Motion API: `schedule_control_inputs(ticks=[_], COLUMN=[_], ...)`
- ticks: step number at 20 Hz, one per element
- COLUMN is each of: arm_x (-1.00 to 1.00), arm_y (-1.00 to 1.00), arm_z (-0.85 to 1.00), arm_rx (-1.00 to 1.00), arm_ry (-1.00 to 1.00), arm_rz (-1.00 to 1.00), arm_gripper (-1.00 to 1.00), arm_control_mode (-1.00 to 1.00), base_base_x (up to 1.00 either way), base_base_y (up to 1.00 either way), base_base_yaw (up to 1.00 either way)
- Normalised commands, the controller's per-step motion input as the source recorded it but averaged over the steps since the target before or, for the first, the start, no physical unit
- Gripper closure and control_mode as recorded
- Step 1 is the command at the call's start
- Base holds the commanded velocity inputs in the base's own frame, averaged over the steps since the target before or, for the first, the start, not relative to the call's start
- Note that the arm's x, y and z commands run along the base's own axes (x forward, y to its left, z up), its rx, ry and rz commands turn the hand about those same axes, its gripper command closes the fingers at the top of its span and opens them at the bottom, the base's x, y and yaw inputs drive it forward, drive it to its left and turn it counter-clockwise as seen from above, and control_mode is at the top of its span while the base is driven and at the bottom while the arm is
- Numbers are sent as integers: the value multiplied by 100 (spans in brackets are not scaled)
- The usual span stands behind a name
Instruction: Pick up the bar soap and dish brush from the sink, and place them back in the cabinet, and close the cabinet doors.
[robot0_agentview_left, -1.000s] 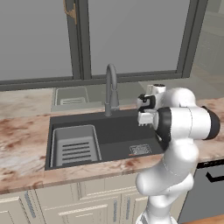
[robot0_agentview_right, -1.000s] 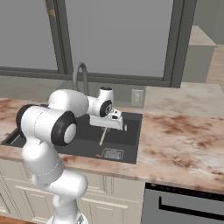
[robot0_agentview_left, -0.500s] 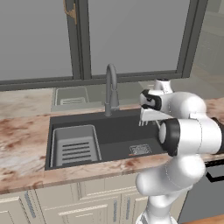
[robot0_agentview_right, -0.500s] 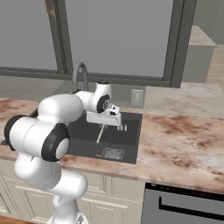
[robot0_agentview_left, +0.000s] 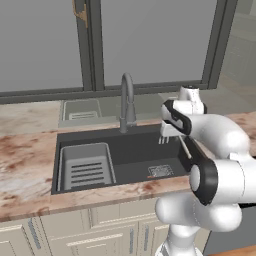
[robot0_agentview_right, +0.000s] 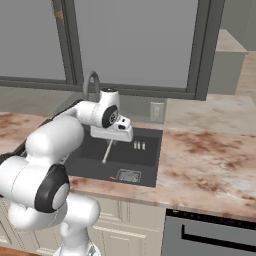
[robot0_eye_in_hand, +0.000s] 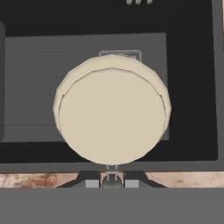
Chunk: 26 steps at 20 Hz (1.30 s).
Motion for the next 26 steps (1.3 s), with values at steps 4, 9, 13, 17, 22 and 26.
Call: schedule_control_inputs(ticks=[4,9,13,17,22,26], arm_x=[-20,-18,-17,-14,-9,-14], arm_y=[28,18,7,5,17,9], arm_z=[43,46,31,5,15,19], arm_rx=[0,0,0,0,-1,-1], arm_ry=[0,0,0,0,0,0], arm_rz=[0,0,-1,0,-2,-6], arm_gripper=[100,100,100,100,100,100], arm_control_mode=[-100,-100,-100,-100,-100,-100], base_base_x=[0,0,0,0,0,0], base_base_y=[0,0,0,0,0,0], base_base_yaw=[0,0,0,0,0,0])
